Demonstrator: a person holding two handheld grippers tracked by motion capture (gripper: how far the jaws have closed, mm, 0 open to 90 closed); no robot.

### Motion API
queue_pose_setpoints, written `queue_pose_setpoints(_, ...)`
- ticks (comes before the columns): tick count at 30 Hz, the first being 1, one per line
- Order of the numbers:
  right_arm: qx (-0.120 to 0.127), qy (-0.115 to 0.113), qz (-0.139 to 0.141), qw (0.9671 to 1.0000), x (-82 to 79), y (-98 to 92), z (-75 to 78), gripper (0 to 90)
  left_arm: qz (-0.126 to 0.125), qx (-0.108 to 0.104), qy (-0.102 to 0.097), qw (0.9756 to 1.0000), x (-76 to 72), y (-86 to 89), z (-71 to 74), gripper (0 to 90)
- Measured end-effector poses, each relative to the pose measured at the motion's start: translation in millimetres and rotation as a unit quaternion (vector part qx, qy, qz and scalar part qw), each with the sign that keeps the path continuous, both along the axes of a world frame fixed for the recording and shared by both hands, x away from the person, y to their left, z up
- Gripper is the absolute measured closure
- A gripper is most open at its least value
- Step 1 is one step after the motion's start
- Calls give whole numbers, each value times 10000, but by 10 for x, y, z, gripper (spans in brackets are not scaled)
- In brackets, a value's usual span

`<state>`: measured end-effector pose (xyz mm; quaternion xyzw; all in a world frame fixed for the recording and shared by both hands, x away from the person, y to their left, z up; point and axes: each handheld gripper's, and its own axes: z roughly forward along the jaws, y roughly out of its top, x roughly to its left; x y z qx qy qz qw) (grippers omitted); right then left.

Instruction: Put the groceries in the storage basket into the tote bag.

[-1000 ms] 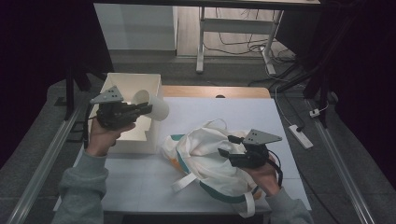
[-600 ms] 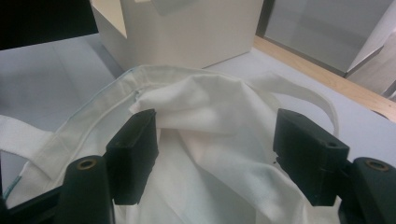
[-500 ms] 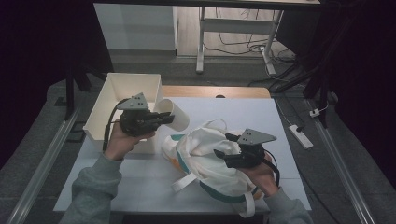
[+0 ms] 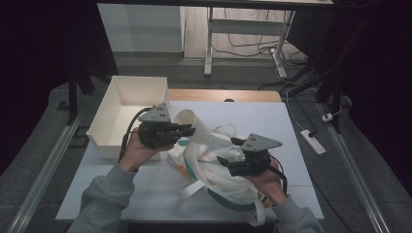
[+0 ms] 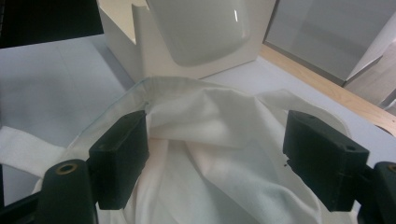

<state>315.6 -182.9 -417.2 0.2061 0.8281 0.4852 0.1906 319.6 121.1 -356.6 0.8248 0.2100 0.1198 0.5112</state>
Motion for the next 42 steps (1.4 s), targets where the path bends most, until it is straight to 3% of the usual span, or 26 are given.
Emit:
queue_pose_setpoints(8,-54,-43,13,10000,1,79,20,180,-112,60,79,9999,19,-122,-44,845)
queue_pose_setpoints(27,-492,-555,7,9972,93,491,38,141,-579,391,231,9973,16,-498,-168,845)
queue_pose_setpoints(34,-586,-757,-37,9954,78,523,31,202,-673,444,249,9964,-1,-563,-193,844)
queue_pose_setpoints(42,-629,-813,-38,9947,65,515,21,213,-700,404,269,9964,-3,-563,-205,835)
